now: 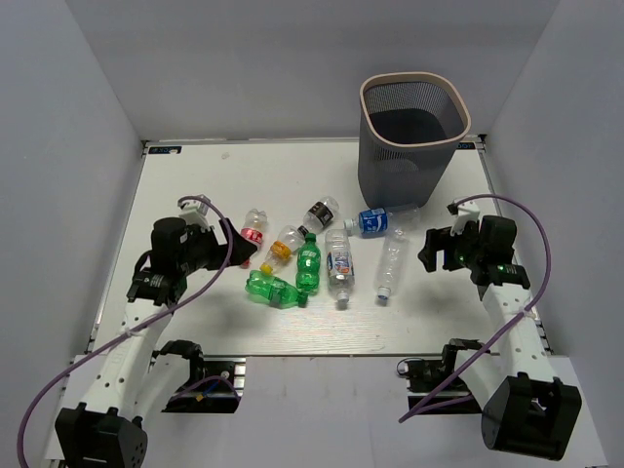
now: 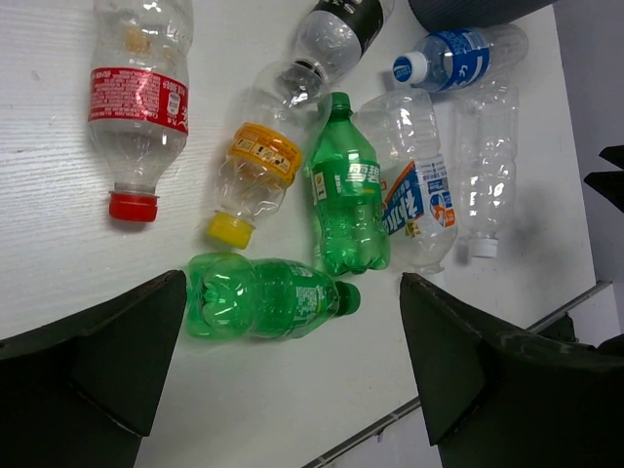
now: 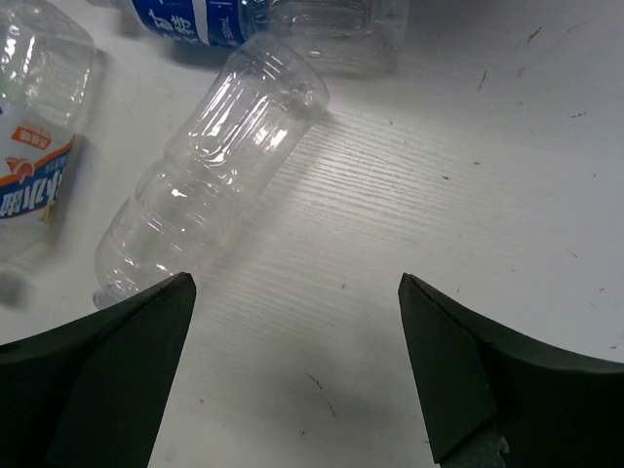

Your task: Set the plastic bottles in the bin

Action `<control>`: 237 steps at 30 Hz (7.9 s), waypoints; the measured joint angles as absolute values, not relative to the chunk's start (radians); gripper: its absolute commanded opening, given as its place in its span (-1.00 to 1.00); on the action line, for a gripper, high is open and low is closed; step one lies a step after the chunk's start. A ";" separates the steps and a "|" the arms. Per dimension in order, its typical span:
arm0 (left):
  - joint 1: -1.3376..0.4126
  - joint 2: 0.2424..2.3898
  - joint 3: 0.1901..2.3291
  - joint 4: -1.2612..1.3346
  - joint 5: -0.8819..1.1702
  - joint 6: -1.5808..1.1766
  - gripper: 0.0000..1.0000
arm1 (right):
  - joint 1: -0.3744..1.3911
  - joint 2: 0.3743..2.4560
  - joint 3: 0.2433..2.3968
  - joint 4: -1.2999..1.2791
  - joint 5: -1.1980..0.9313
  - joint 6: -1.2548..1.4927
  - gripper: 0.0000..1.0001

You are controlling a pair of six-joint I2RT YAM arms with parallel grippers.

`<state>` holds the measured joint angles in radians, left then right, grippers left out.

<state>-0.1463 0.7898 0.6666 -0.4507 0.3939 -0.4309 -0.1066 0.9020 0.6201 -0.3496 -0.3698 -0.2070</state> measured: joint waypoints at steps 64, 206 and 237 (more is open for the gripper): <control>-0.155 1.359 0.956 -0.430 0.048 -0.285 0.47 | 0.184 1.513 0.722 -0.072 -0.196 0.277 -0.27; -0.704 2.340 2.284 0.253 0.096 -0.746 1.00 | 0.112 1.163 0.579 -0.045 -0.530 -0.479 0.56; -0.889 1.502 1.181 -0.393 -0.001 -0.379 1.00 | 0.133 1.611 0.802 0.072 -0.432 -0.633 0.49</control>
<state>-0.8894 1.5017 1.1812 -0.3931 -0.0010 -0.3794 0.1333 1.6108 0.8017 0.0715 -0.4320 -0.6334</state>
